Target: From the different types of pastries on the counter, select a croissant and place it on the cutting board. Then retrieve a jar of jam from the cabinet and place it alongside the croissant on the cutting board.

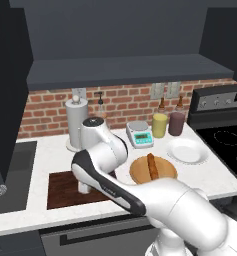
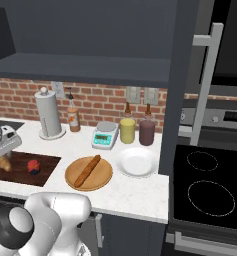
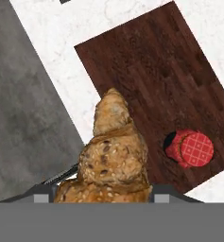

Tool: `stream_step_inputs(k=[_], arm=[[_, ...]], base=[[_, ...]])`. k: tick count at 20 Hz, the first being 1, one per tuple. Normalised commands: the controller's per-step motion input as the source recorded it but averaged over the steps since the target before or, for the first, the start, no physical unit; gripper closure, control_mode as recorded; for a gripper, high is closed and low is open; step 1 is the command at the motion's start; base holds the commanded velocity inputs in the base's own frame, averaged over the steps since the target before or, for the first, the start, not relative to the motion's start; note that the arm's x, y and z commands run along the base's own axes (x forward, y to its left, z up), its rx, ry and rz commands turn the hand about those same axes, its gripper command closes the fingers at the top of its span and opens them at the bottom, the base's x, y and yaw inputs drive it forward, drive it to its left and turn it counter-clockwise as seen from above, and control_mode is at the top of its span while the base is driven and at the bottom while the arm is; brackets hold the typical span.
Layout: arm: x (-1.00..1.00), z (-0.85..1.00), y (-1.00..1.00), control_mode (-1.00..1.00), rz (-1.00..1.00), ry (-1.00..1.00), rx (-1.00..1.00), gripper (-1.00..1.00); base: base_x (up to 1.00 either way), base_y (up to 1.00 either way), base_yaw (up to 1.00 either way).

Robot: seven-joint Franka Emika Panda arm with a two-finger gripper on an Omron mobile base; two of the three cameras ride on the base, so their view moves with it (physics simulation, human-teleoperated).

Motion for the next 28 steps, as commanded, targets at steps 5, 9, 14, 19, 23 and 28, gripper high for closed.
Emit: stream_step_inputs(k=[5, 9, 14, 19, 23, 28], arm=[[0.24, -0.11, 0.09, -1.0, -0.16, -0.16, 0.06, 1.0], [0.02, -0.13, 0.08, -1.0, -0.16, -0.05, 0.12, 1.0], [0.03, 0.0, -0.07, -1.0, -0.05, 0.03, 0.08, 1.0], [0.15, 0.0, 0.0, -1.0, 0.0, 0.06, 0.0, 1.0], [0.27, -0.15, 0.0, -1.0, 0.0, 0.0, 0.0, 1.0], [0.29, -0.13, 0.0, -1.0, 0.0, 0.0, 0.0, 1.0]], base=[[0.0, 0.0, 0.0], [0.0, 0.0, 0.0], [0.0, 0.0, 0.0], [0.0, 0.0, 0.0], [0.0, 0.0, 0.0], [0.0, 0.0, 0.0]])
